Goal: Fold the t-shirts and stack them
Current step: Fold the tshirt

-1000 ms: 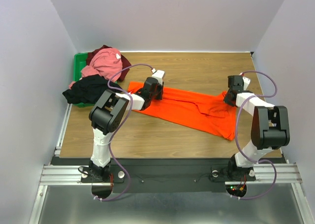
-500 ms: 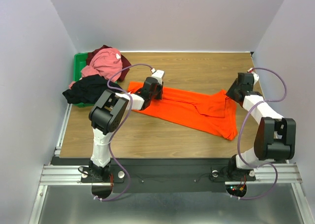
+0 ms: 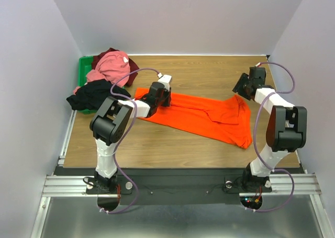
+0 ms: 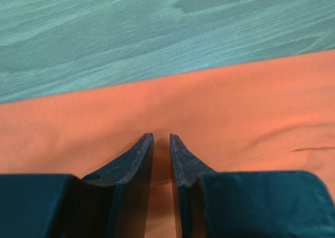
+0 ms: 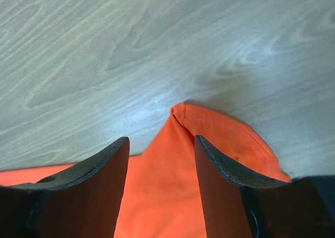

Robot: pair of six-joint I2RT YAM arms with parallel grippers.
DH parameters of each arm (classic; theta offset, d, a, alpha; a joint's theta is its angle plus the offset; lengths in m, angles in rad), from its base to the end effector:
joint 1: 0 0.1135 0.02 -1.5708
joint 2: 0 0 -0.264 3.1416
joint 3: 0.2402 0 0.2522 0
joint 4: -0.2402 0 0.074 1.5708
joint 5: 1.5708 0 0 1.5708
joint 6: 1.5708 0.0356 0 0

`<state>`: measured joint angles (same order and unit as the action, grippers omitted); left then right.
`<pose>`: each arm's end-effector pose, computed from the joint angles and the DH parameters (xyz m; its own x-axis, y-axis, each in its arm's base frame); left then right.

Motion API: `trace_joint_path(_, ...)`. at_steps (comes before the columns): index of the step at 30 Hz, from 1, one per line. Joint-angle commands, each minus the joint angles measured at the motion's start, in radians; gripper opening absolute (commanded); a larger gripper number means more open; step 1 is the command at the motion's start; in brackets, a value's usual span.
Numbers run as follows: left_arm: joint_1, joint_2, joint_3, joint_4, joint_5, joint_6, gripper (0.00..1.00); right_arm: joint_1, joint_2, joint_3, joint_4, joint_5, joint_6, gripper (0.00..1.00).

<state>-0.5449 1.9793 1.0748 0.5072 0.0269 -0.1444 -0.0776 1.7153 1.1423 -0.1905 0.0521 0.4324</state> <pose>0.3625 -0.2208 0.1579 -0.4051 0.0773 -0.9110 0.4861 0.8621 -0.1430 0.3742 -0.0310 0.2166 -0.5778 0.4647 -0.6710 0.3932 0.8789 0.2700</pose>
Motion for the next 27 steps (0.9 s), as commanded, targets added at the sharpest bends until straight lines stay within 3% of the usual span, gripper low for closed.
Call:
trace_joint_path(1, 0.003, -0.017, 0.057, 0.007, 0.034, -0.015, 0.31, -0.001, 0.047, 0.059, 0.039, -0.046, -0.024, 0.58)
trace_joint_path(16, 0.014, 0.082, 0.149, -0.025, 0.065, -0.034, 0.31, -0.001, 0.204, 0.109, 0.037, -0.023, -0.037, 0.54)
trace_joint_path(20, 0.040, 0.111, 0.159, -0.029, 0.088, -0.060, 0.31, -0.001, 0.231, 0.120, 0.030, -0.008, -0.041, 0.42)
trace_joint_path(23, 0.086, 0.128, 0.151, -0.027, 0.114, -0.084, 0.31, -0.001, 0.216, 0.106, 0.026, 0.026, -0.037, 0.14)
trace_joint_path(27, 0.100, 0.112, 0.114, 0.002, 0.137, -0.092, 0.31, -0.001, 0.191, 0.096, 0.023, 0.067, -0.034, 0.02)
